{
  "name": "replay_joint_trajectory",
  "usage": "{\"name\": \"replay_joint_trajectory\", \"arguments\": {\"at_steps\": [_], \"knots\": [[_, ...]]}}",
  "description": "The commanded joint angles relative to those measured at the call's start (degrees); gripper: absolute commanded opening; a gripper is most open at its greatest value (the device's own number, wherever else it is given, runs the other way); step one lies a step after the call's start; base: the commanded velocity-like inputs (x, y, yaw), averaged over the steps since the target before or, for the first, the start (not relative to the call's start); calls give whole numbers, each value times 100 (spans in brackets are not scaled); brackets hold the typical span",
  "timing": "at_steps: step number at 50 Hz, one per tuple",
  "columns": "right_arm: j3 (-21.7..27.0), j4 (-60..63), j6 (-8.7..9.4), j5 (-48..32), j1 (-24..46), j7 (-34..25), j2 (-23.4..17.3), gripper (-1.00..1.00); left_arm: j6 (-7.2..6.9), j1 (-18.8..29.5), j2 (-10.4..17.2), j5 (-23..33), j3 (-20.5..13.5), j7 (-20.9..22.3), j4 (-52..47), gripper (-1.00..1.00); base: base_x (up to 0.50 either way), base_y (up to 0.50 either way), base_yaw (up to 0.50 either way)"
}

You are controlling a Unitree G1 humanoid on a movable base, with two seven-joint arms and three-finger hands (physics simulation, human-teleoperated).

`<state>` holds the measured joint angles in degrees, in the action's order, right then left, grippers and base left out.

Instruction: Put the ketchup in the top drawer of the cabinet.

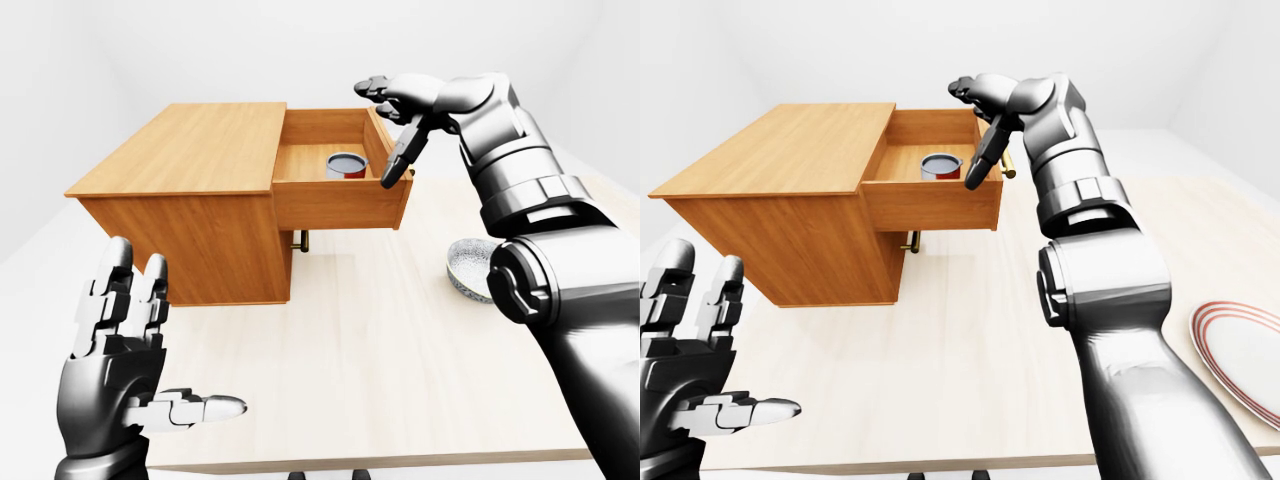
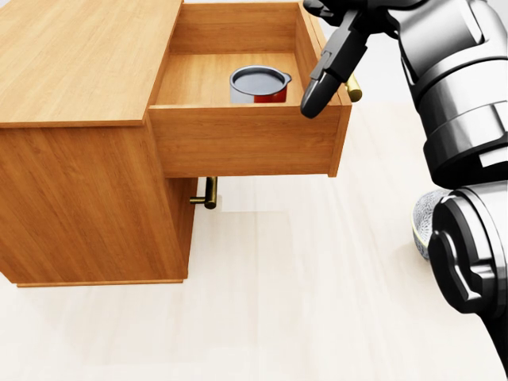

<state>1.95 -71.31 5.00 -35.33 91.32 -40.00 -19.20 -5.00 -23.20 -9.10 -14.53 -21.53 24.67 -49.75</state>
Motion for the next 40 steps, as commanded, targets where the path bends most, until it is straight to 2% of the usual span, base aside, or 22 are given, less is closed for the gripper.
{"name": "replay_joint_trajectory", "arguments": {"at_steps": [1,12,16,25,26,32,40], "knots": [[-19,51,0,-22,83,0,-11,100,0,-4,12,-52,-44,-8,-51,100,0,0,0],[-69,541,0,-147,568,0,-206,100,0,-1,-17,-69,-84,27,-65,100,0,0,0],[-138,1538,0,-298,490,0,-409,100,0,-26,-38,-56,-71,43,-81,100,0,0,0],[-110,4699,0,-1099,-584,0,-665,100,0,-38,-49,-29,-49,53,-70,100,0,0,0],[37,5056,0,-1136,-752,0,-671,100,0,-50,-52,-45,-60,58,-86,100,0,0,0],[170,6434,0,-1311,-1486,0,-806,100,0,-30,-51,-64,-95,58,-111,100,0,0,0],[117,8412,0,-2012,-2593,0,-893,100,0,-52,-64,-63,-96,76,-127,100,0,0,0]]}}
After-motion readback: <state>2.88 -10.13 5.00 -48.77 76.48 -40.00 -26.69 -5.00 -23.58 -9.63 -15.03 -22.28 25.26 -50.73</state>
